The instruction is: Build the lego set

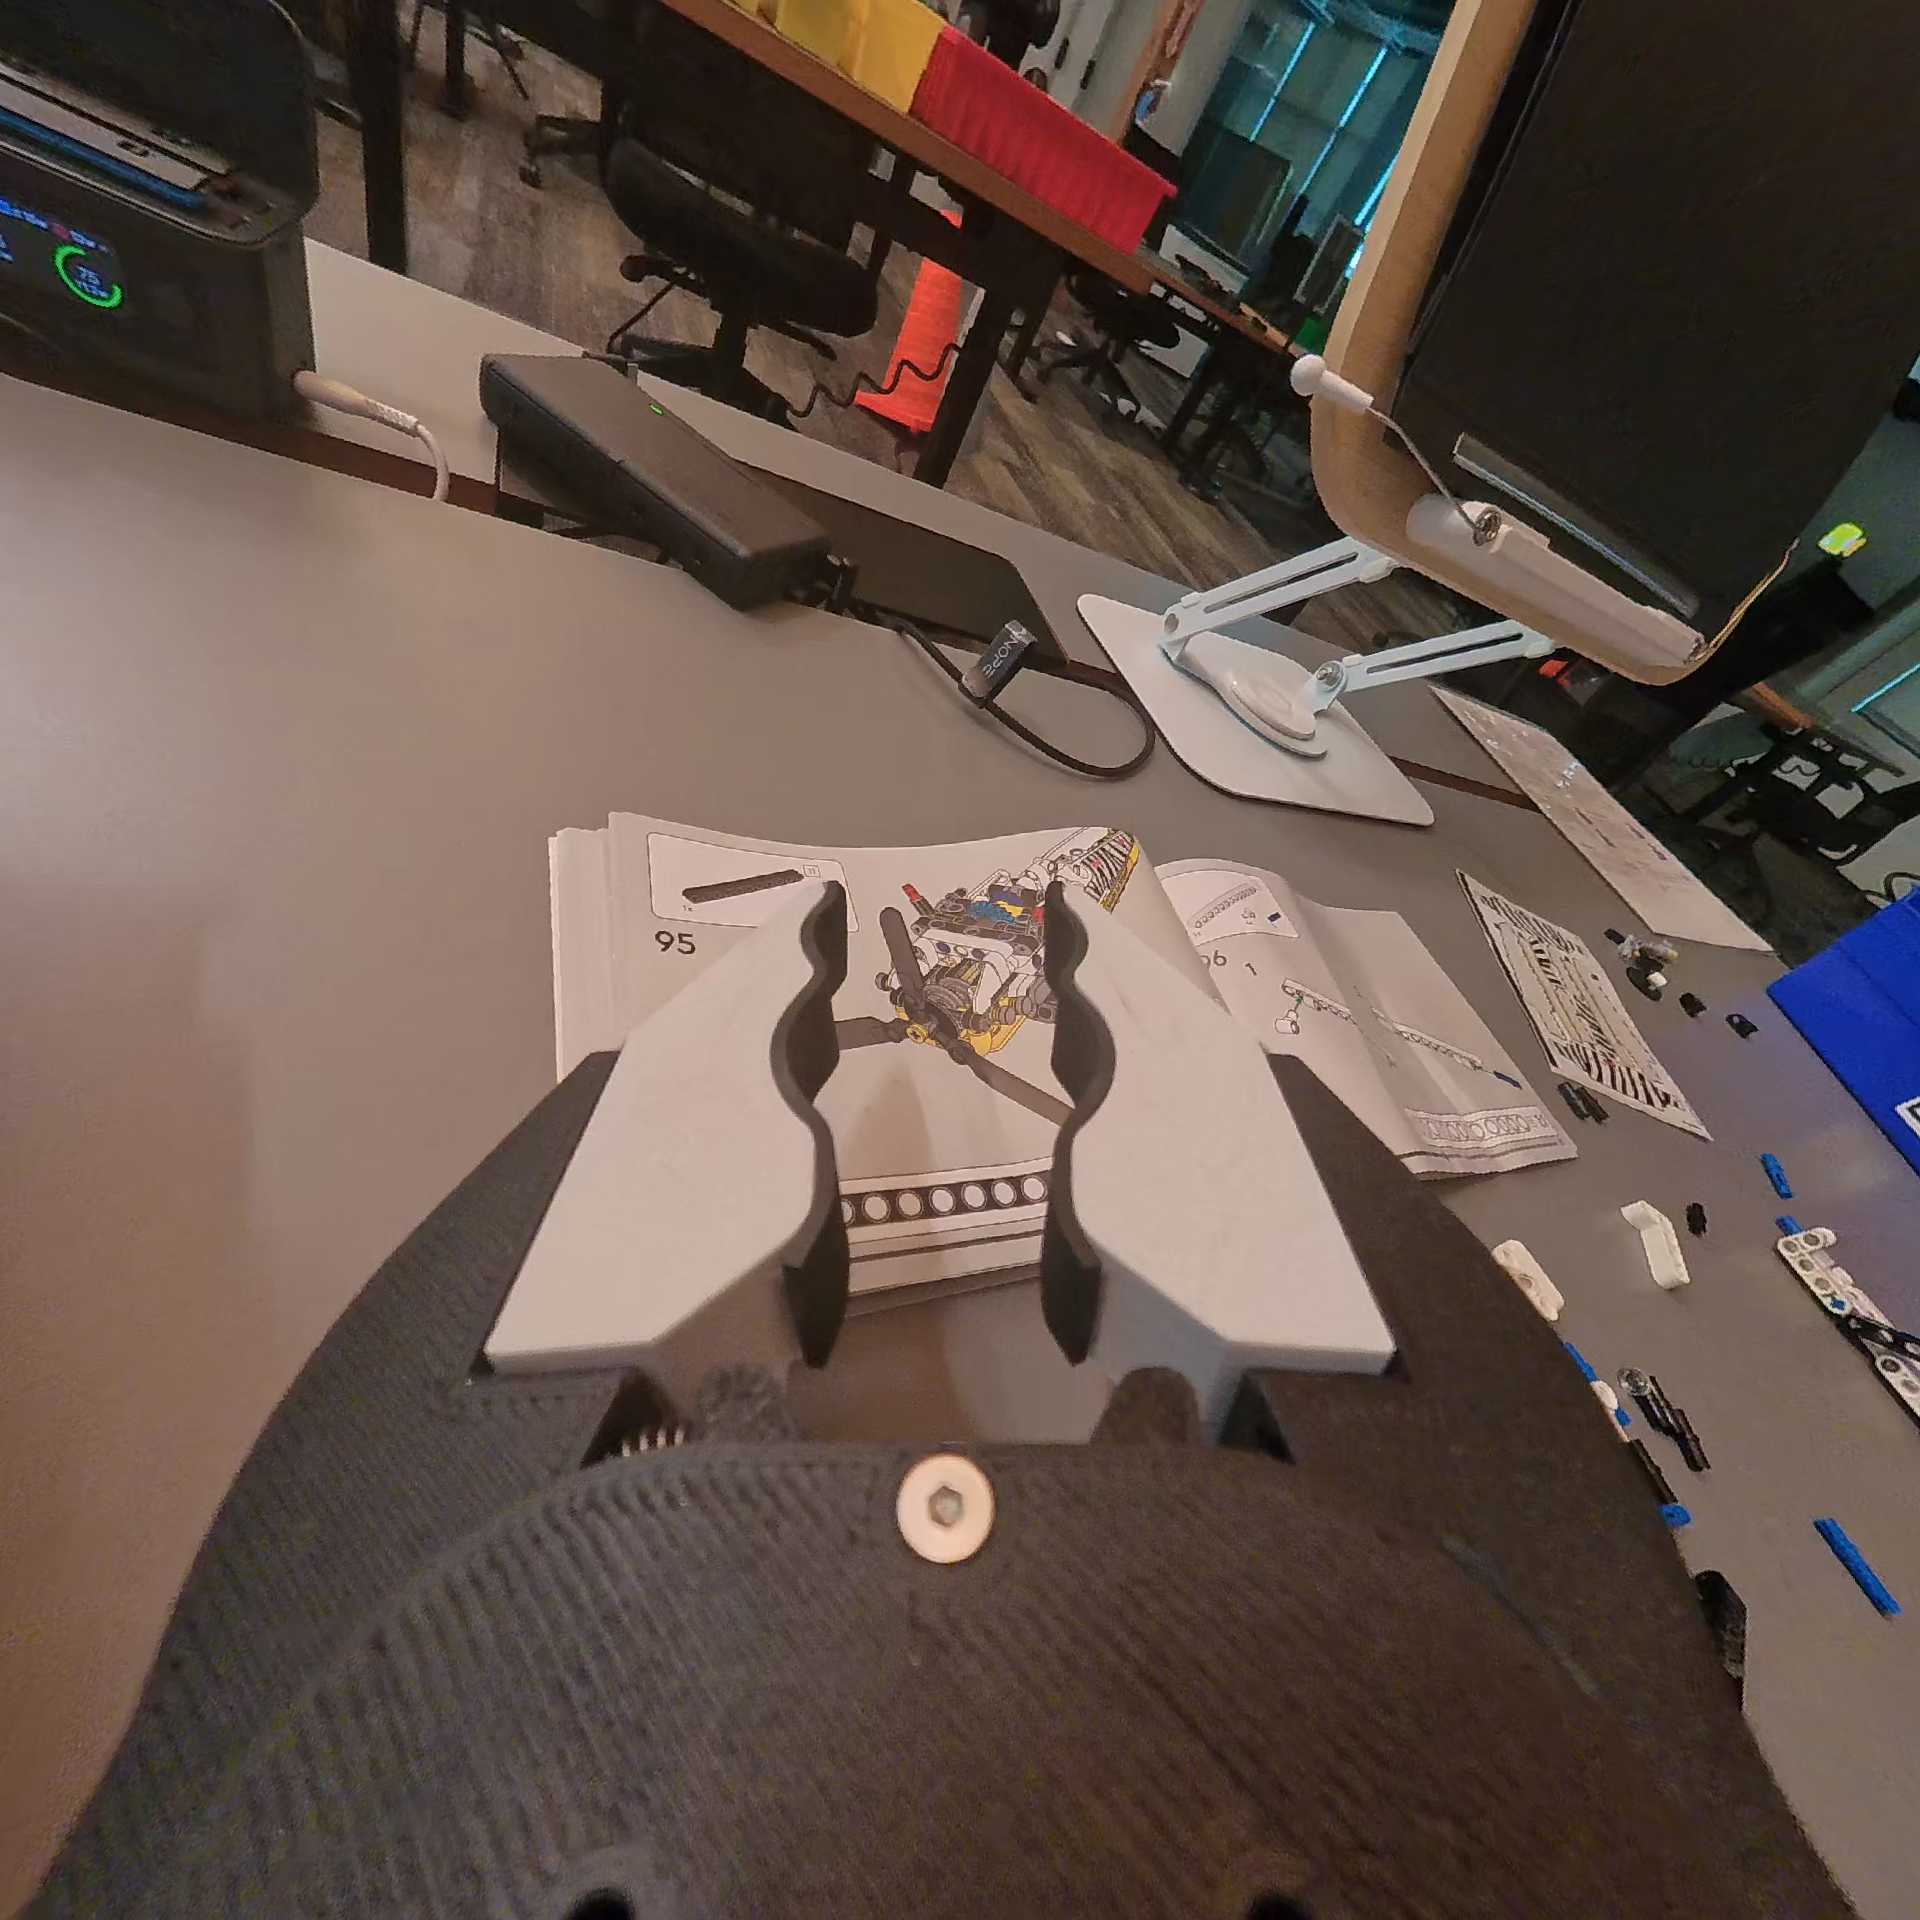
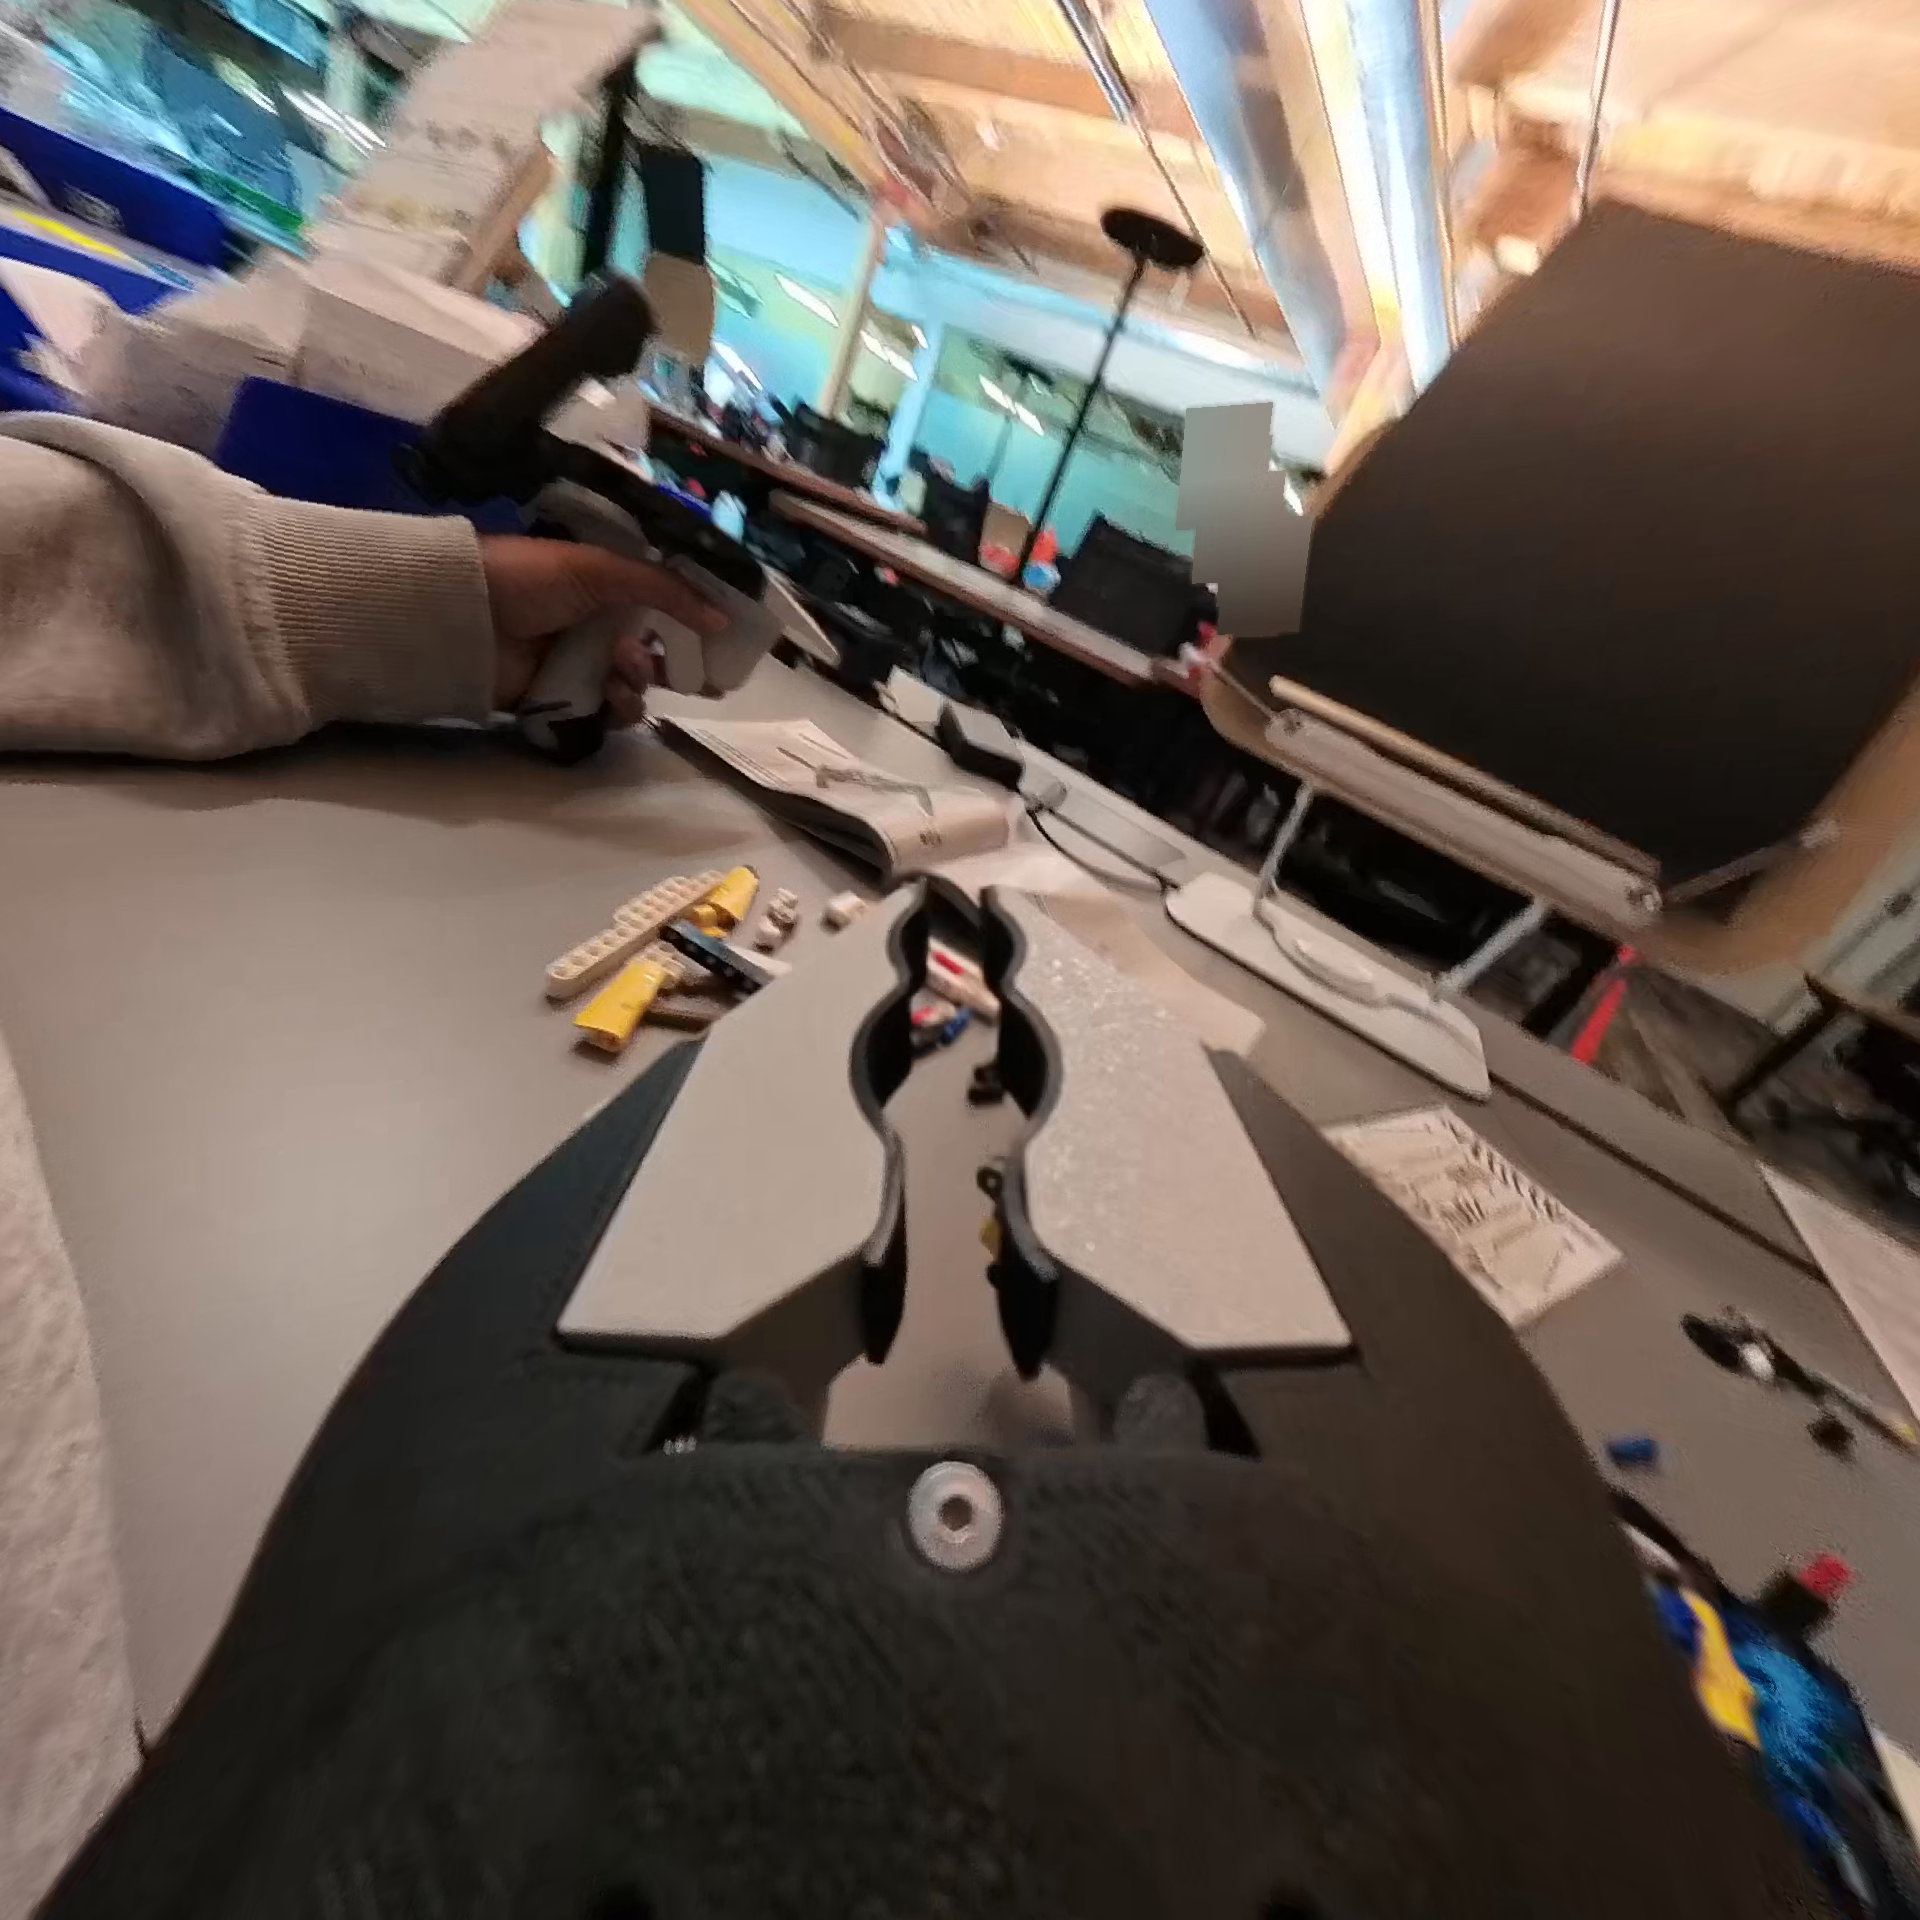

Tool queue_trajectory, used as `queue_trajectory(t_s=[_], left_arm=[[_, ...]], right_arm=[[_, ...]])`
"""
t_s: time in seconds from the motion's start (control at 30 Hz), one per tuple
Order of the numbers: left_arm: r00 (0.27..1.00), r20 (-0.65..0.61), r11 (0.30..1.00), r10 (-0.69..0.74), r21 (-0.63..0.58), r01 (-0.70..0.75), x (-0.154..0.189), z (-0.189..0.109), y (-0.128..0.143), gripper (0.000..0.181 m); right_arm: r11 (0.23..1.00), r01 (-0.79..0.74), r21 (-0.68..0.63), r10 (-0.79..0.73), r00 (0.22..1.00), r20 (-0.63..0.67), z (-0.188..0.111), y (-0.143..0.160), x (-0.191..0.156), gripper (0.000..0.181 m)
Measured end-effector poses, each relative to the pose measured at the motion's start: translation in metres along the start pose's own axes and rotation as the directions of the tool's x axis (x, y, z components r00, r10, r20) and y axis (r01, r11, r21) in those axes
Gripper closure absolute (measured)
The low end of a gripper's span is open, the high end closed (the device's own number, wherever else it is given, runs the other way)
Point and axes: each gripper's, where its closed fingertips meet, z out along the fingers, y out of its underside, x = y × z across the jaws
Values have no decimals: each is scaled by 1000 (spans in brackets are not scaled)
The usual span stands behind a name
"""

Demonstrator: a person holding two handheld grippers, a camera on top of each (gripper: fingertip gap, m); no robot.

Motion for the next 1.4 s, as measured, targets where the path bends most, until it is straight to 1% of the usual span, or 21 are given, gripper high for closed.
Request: queue_trajectory(t_s=[0.1, 0.2, 0.27, 0.37, 0.47, 0.53, 0.57, 0.6, 0.63, 0.7, 0.73, 0.77, 0.83, 0.9, 1.0, 1.07, 1.1, 1.17, 1.27, 1.37, 1.4], left_arm=[[1000, -2, 1000, -2, -1, 2, 0, 0, 0, 146], [1000, -11, 1000, 1, -14, -2, 2, 1, 2, 145], [1000, -14, 1000, 4, -17, -5, 4, 1, 3, 145], [1000, -12, 1000, 5, -15, -6, 3, 1, 3, 145], [1000, -11, 1000, 2, -14, -2, 3, 1, 3, 145], [1000, -9, 1000, 3, -13, -3, 3, 0, 2, 145], [1000, -8, 1000, 3, -13, -3, 3, 0, 2, 145], [1000, -7, 1000, 1, -12, -2, 3, 0, 2, 145], [1000, -7, 1000, 0, -11, 0, 2, 0, 2, 145], [1000, -6, 1000, -5, -11, 5, 2, 0, 2, 145], [1000, -7, 1000, -5, -11, 5, 2, 0, 2, 145], [1000, -7, 1000, -4, -11, 4, 2, 0, 2, 145], [1000, -8, 1000, 3, -12, -3, 3, 0, 2, 145], [1000, -9, 1000, 11, -12, -11, 4, 0, 2, 144], [1000, -4, 1000, 19, -14, -19, 3, 0, 2, 144], [1000, 0, 1000, 16, -13, -16, 1, 0, 2, 144], [1000, 2, 1000, 14, -13, -14, 0, -1, 1, 144], [1000, 6, 1000, 12, -11, -12, -1, -1, 1, 144], [1000, 6, 1000, 11, -13, -10, -2, -1, 1, 144], [1000, 2, 1000, 20, -16, -20, -1, -1, 1, 144], [1000, 2, 1000, 24, -17, -24, 0, 0, 1, 144]], right_arm=[[983, -90, -160, 75, 993, -95, -8, 10, 23, 161], [913, -262, -313, 216, 961, -175, -28, 29, 46, 148], [827, -395, -399, 336, 918, -212, -44, 43, 56, 136], [656, -570, -495, 523, 816, -247, -65, 64, 61, 122], [462, -667, -585, 668, 695, -265, -80, 86, 57, 118], [359, -720, -594, 750, 601, -276, -83, 96, 59, 107], [321, -743, -587, 785, 556, -274, -82, 99, 62, 104], [295, -760, -580, 815, 516, -262, -81, 100, 65, 112], [278, -766, -580, 829, 497, -259, -80, 103, 69, 118], [276, -744, -609, 814, 517, -264, -81, 113, 76, 129], [276, -734, -620, 804, 530, -269, -81, 117, 82, 137], [274, -733, -623, 801, 532, -274, -80, 119, 88, 141], [273, -739, -616, 795, 534, -287, -77, 124, 105, 136], [281, -735, -617, 774, 553, -307, -73, 131, 124, 127], [279, -728, -626, 763, 564, -316, -63, 139, 145, 126], [268, -739, -617, 764, 554, -331, -55, 143, 158, 124], [264, -747, -611, 766, 547, -337, -51, 143, 163, 120], [268, -748, -607, 756, 554, -348, -47, 143, 171, 112], [300, -726, -618, 710, 603, -364, -49, 140, 173, 106], [333, -725, -603, 661, 635, -399, -53, 139, 174, 93], [349, -737, -579, 652, 634, -416, -53, 136, 175, 86]])
